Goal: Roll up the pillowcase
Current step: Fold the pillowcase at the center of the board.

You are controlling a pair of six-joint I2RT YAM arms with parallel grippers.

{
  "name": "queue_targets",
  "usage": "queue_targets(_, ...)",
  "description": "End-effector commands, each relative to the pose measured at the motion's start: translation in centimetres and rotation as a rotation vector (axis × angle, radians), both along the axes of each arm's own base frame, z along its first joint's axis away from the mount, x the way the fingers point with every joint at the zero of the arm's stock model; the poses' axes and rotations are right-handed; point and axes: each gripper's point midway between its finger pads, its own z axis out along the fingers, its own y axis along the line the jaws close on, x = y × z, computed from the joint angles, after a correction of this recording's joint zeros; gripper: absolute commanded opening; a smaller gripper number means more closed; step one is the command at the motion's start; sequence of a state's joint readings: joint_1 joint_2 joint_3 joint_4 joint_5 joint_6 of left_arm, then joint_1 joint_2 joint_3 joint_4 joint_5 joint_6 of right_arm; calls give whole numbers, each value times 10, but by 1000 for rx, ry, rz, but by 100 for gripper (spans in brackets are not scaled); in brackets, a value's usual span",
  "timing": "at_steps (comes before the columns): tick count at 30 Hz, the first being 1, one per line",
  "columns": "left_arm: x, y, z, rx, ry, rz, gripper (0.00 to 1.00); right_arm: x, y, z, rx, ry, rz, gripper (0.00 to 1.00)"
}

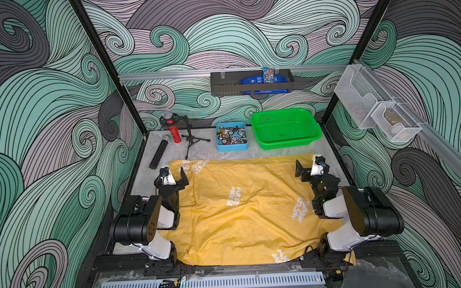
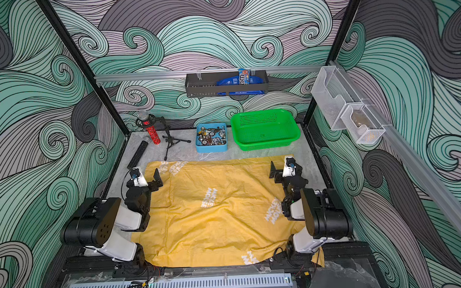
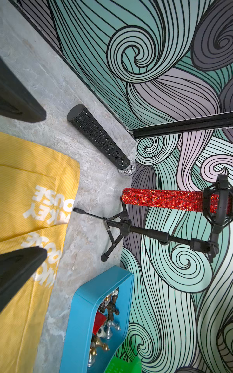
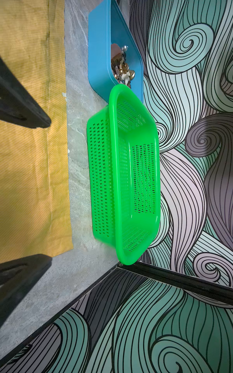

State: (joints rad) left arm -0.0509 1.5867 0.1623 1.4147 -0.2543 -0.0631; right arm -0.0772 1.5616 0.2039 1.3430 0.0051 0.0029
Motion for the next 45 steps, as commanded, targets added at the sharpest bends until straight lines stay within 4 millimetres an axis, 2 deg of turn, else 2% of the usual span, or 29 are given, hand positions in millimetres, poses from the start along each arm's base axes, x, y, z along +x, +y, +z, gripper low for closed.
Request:
queue_targets(1, 6, -2, 15, -5, -51, -8, 99, 2, 3, 10, -6, -33, 13, 100)
queue_targets(14, 5, -3, 16, -14, -55, -21, 99, 2, -4, 9, 11, -27, -18, 100)
queue_targets(18, 3, -1, 35, -11, -66, -10, 99, 7, -8, 17, 13, -11, -51, 100)
queue_targets(20, 0, 1, 51, -21, -81, -1, 99, 11, -4, 26, 1, 6, -33, 100)
queue_targets(22, 7, 3, 55, -67, -25, 22, 99, 13, 2, 38, -2, 19, -14, 100)
queue_targets(24, 17, 12, 45, -144, 130, 94, 99, 16, 10, 46, 1, 63, 23, 100)
queue_targets(27, 25, 13, 41, -164, 254, 79, 99, 17, 12, 48, 26, 160, 31, 100)
queue_targets(30, 29, 19, 32, -208, 327, 63, 97, 15, 4, 35, 29, 274, -6, 100)
queue_targets(32, 34, 26, 16, -227, 408, 71, 94, 13, -9, 25, 21, 341, -74, 100)
queue_targets(36, 56, 44, -11, -278, 546, 86, 90, 17, -28, 21, 44, 420, -114, 100)
queue_targets(39, 77, 45, -27, -285, 644, 69, 87, 19, -39, 11, 75, 479, -137, 100)
queue_targets(42, 93, 46, -57, -295, 773, 69, 82, 20, -53, -2, 66, 548, -182, 100)
queue_targets(45, 106, 49, -75, -302, 824, 78, 79, 20, -66, -4, 36, 577, -217, 100)
